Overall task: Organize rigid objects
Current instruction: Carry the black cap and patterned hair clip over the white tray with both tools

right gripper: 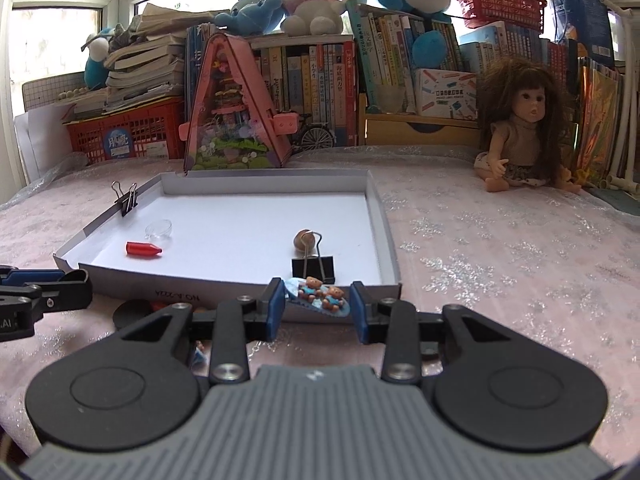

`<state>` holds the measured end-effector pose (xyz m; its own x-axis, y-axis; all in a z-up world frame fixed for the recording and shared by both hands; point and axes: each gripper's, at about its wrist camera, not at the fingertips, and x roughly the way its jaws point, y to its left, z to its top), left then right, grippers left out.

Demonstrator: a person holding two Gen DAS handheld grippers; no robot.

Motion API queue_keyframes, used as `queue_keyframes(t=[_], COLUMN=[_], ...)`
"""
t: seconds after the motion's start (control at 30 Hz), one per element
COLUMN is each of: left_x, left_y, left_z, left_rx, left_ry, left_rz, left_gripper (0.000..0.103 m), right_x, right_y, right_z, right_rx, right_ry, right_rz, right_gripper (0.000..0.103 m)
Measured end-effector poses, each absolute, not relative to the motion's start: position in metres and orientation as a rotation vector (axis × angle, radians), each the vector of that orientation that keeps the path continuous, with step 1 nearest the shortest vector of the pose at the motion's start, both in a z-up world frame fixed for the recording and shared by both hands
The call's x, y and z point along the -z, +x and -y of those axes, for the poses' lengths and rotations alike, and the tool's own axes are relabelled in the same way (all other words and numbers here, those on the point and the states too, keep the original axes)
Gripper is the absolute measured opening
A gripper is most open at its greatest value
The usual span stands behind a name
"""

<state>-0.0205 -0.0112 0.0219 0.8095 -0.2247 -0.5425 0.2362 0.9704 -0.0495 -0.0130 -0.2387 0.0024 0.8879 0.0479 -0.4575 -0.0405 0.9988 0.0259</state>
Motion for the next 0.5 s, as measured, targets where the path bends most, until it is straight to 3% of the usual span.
queue_keyframes(t=[0.5], left_x=[-0.044], left_y=[0.007], left_z=[-0.002], left_rx=[0.211], left_ry=[-0.017], left_rz=[-0.548], left_gripper=[0.030], right_x=[-0.014], right_y=[-0.003], right_z=[0.256], right_rx=[-0.002], right_ry=[0.035], right_rz=[-0.447], right_gripper=[0.040])
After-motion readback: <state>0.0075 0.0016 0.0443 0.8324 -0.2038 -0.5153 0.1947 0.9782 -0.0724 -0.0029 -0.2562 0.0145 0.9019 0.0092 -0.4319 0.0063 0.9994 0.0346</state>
